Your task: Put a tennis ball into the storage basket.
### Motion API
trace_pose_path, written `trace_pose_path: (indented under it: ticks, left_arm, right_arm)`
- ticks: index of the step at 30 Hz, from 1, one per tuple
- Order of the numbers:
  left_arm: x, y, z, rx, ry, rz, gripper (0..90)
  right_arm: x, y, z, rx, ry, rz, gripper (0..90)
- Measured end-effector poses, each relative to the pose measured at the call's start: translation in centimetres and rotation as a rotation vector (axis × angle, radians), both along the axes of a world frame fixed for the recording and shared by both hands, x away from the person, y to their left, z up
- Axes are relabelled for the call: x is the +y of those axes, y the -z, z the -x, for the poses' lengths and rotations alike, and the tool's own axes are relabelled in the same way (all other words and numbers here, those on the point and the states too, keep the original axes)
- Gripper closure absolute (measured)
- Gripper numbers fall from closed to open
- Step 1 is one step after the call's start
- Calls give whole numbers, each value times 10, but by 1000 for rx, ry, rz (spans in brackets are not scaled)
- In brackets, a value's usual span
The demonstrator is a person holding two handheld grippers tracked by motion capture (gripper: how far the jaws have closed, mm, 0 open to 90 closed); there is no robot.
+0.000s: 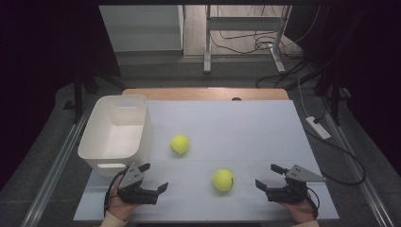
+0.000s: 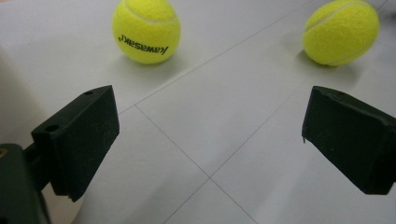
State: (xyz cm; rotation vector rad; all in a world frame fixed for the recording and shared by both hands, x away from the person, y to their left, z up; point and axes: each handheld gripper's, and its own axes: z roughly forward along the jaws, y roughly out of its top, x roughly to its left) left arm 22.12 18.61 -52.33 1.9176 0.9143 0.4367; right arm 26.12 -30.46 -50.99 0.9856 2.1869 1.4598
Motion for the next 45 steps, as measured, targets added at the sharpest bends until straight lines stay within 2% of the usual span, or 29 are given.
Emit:
trace_pose_path:
  ticks: [12,20,32,40,45]
  left_arm:
    - [2,-2,1,-9,-5,7,49]
    - [-4,-4,0,-12,5,9,49]
    - [-4,-5,-4,2,9,12,51]
    - [-6,-10,-4,4,12,-3,54]
    - [-7,-12,-3,4,-5,-17,56]
  right_arm:
    - [2,1,-1,1,6,8,119]
    - [0,2,0,-2,24,5,122]
    - [-5,1,3,-11,46,-3,129]
    - [-5,1,5,-17,46,2,131]
    - [-5,1,6,-25,35,1,131]
